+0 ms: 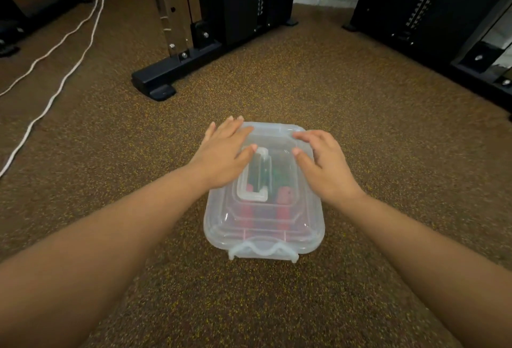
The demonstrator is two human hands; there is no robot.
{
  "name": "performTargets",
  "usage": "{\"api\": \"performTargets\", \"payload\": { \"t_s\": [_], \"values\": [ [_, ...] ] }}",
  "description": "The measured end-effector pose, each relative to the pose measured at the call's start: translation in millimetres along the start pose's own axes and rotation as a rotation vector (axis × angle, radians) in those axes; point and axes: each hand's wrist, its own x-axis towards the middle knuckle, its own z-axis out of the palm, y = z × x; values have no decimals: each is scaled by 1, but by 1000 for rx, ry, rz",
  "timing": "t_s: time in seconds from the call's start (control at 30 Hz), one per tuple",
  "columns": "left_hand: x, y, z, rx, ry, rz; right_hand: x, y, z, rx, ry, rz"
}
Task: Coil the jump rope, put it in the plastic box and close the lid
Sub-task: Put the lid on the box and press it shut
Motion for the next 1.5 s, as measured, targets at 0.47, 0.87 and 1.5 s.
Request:
{"api": "performTargets", "payload": {
  "t_s": [0.47, 0.87, 1.5],
  "values": [
    [48, 5, 35, 34, 42, -5, 106, 44, 30, 490, -253, 745],
    [57, 1, 34, 23, 4, -43, 123, 56, 27, 804, -510, 562],
    [72, 1, 25, 69, -29, -8, 103, 35, 22, -98, -220, 92]
  ]
}}
